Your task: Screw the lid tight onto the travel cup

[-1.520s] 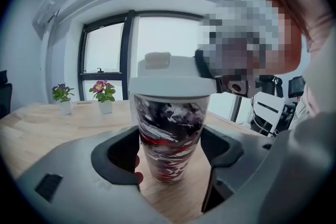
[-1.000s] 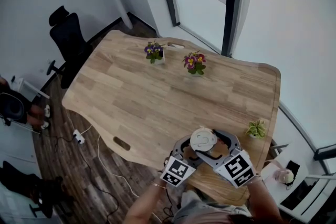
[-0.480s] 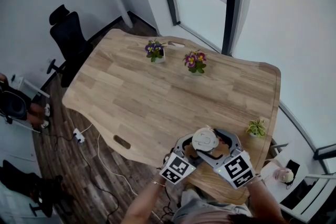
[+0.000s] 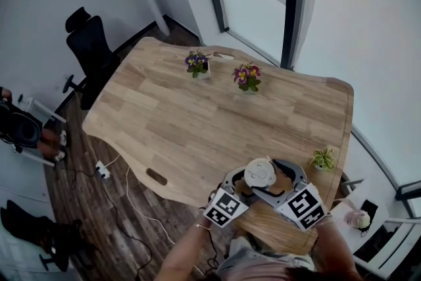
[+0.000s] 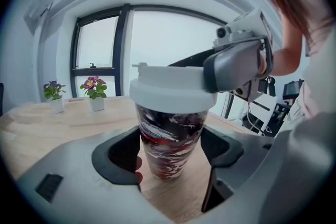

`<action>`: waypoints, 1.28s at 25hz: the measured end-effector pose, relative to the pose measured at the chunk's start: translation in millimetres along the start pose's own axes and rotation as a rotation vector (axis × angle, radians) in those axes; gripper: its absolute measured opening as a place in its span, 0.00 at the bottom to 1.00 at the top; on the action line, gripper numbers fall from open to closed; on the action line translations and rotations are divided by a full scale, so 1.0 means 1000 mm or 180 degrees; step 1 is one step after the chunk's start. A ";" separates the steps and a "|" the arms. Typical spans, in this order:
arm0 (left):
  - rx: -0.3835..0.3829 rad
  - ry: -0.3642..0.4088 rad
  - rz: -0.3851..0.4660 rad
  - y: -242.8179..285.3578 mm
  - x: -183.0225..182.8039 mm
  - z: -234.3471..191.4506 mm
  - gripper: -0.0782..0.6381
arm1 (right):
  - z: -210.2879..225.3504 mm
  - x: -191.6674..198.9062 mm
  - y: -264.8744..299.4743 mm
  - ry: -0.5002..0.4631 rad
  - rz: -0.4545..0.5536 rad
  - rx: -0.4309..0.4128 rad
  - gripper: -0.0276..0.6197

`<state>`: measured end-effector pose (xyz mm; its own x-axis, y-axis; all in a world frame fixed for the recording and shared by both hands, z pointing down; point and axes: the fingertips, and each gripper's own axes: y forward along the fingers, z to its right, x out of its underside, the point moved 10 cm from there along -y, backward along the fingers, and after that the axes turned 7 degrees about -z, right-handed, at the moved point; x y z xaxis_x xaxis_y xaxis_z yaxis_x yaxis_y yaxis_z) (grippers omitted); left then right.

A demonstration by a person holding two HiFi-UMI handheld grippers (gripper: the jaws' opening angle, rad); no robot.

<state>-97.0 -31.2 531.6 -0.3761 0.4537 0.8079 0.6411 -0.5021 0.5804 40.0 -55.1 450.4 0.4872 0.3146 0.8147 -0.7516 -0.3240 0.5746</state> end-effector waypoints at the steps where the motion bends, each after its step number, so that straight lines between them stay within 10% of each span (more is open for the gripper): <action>1: 0.0057 0.0037 -0.0029 0.000 -0.001 -0.001 0.59 | 0.003 -0.002 0.000 -0.0072 -0.0041 -0.0081 0.56; 7: 0.0139 0.0085 -0.0180 0.001 -0.005 -0.004 0.59 | 0.010 -0.008 0.004 -0.0148 -0.0191 -0.0287 0.57; 18: -0.0225 -0.0146 -0.0135 0.005 -0.005 0.005 0.59 | -0.025 0.005 0.003 0.0577 0.0204 0.0960 0.56; 32: 0.0391 0.0375 -0.0396 0.009 -0.013 -0.009 0.59 | 0.008 0.001 -0.004 -0.0028 -0.0154 0.0018 0.57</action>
<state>-92.2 -48.4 527.2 -0.5285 0.4138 0.7413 0.6589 -0.3508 0.6655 46.6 -60.7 449.4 0.5269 0.3222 0.7865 -0.7245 -0.3136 0.6138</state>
